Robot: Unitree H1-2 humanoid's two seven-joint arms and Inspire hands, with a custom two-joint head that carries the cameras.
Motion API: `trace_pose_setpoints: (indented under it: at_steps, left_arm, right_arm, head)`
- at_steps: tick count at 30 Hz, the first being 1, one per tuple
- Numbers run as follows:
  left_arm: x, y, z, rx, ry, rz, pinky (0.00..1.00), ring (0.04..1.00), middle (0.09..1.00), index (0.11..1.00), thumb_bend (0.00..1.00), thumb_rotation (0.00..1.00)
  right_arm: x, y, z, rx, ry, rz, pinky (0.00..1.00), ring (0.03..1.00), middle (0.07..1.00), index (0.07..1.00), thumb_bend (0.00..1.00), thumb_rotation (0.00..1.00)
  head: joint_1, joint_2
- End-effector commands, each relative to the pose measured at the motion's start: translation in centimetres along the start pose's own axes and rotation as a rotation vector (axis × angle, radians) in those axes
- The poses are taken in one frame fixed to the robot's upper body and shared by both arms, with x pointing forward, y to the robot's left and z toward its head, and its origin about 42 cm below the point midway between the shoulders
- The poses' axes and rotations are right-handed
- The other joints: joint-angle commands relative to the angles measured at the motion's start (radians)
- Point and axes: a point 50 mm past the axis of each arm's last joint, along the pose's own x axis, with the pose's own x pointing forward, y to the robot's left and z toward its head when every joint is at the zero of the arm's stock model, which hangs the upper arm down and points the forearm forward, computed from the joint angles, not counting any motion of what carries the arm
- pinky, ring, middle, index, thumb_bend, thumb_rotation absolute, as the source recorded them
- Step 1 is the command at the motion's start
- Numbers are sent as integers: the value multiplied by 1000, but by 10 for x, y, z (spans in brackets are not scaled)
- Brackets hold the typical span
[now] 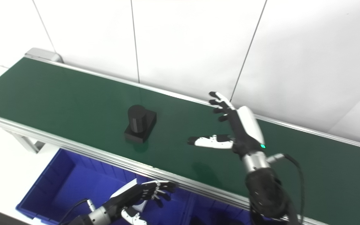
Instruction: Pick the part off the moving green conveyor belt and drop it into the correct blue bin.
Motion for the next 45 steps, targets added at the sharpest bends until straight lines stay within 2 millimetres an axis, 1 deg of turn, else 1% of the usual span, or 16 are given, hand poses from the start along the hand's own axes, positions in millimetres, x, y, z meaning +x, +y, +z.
trace_pose_setpoints:
  at_steps: [1,6,9,10,12,14,16,25,31,32,38,40,42,43,44,45]
  left_arm:
    - [4,5,12,14,-75,9,611,738,823,837,1000,326]
    - [3,5,13,16,-76,6,623,753,831,840,1000,316]
    - [2,6,15,21,-81,11,603,736,824,834,1000,314]
    - [2,6,14,21,-80,13,598,728,821,833,1000,317]
    - [1,7,14,21,-79,15,593,720,818,832,1000,319]
    - [0,8,14,26,-78,14,595,717,817,834,1000,319]
    - [-1,9,15,26,-79,12,598,719,818,836,1000,318]
    - [-5,16,13,-3,-80,10,627,745,820,846,1000,298]
    - [-9,20,11,-18,-81,9,653,770,829,844,990,284]
    - [-10,21,11,-24,-81,7,654,772,830,844,988,284]
    - [-14,26,8,-31,-73,5,640,776,846,857,996,294]
    - [-15,28,7,-33,-71,5,641,777,847,858,997,296]
    - [-16,29,6,-34,-69,4,643,767,845,859,991,303]
    - [-17,30,6,-35,-68,5,643,762,842,857,990,303]
    - [-17,30,5,-45,-70,4,643,760,841,857,989,303]
    - [-17,31,4,-53,-72,3,645,760,843,857,984,293]
  right_arm:
    - [16,-6,23,-34,-99,-34,666,783,855,924,916,440]
    - [32,4,31,-63,-89,-9,692,827,875,923,944,449]
    - [43,10,35,-75,-88,21,716,857,890,931,947,441]
    - [49,13,36,-80,-82,34,716,859,897,937,950,438]
    - [54,16,37,-84,-75,47,713,861,904,942,952,435]
    - [62,21,38,-96,-66,62,717,863,907,943,958,437]
    - [68,25,38,-105,-59,73,722,864,913,947,965,444]
    - [83,40,42,-132,-52,93,773,885,928,947,974,429]
    - [95,54,41,-132,-31,116,760,868,910,937,971,426]
    - [97,57,41,-132,-26,118,758,866,910,936,969,427]
    - [104,72,42,-113,-30,114,749,848,900,913,940,409]
    - [105,76,42,-97,-27,118,749,847,900,909,928,400]
    - [106,79,43,-82,-24,120,737,841,899,900,898,351]
    - [107,80,43,-78,-23,121,703,817,890,893,863,308]
    - [107,82,42,-72,-20,120,692,809,887,891,851,294]
    - [106,83,41,-67,-18,120,659,768,854,870,821,239]
  head:
    - [-9,5]
    - [-39,10]
    - [-63,15]
    - [-82,18]
    - [-82,18]
    - [-119,24]
    - [-133,27]
    - [-186,39]
    - [-239,43]
    - [-257,44]
    - [-296,47]
    - [-301,50]
    - [-304,52]
    - [-304,52]
    - [-304,52]
    - [-304,52]
